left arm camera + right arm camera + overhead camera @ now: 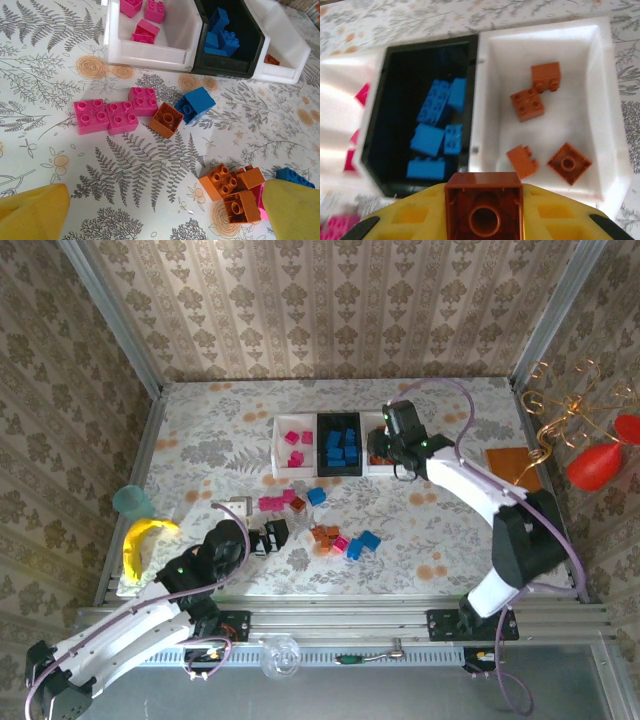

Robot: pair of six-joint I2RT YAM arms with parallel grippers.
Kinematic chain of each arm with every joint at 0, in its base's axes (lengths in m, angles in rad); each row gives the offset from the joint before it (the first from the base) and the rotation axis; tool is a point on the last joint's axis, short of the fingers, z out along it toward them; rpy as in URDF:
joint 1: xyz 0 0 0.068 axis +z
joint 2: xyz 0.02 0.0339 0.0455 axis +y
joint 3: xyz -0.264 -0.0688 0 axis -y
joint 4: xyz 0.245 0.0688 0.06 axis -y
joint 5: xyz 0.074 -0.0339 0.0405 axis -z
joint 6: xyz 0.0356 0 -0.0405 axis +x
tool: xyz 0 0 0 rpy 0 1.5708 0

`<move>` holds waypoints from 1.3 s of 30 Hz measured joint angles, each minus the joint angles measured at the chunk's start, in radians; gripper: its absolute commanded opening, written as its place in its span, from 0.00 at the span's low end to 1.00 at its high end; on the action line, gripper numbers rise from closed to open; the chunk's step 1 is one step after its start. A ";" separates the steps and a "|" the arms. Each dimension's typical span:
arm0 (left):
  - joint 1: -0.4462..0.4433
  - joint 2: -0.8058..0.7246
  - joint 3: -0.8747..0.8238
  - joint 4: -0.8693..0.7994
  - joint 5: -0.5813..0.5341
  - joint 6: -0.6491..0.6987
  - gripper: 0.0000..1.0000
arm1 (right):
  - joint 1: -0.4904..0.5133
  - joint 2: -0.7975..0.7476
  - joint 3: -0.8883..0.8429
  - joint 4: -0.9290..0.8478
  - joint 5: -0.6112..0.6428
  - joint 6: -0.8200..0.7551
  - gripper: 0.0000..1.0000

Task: Sort the legos into containers by color

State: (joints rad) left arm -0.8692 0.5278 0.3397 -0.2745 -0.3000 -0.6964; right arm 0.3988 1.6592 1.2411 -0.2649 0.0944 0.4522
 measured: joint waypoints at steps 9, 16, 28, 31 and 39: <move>0.000 0.000 0.000 -0.016 0.008 -0.019 1.00 | -0.058 0.268 0.215 -0.076 0.002 0.053 0.64; 0.000 -0.005 0.000 -0.034 0.008 -0.023 1.00 | -0.055 0.265 0.246 -0.102 -0.005 0.077 0.73; 0.148 0.289 0.050 0.005 0.134 0.023 0.85 | 0.100 -0.076 -0.033 -0.022 -0.021 0.075 0.74; 0.187 0.397 0.077 0.044 0.179 0.050 0.79 | 0.119 -0.111 -0.105 -0.010 -0.021 0.076 0.74; 0.209 0.624 0.192 0.120 0.211 0.111 0.73 | 0.118 -0.171 -0.216 -0.001 -0.020 0.087 0.75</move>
State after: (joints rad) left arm -0.6598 1.1519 0.5320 -0.1543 -0.0891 -0.5858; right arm 0.5171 1.4883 1.0248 -0.2661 0.0742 0.5392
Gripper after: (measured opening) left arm 0.735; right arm 0.744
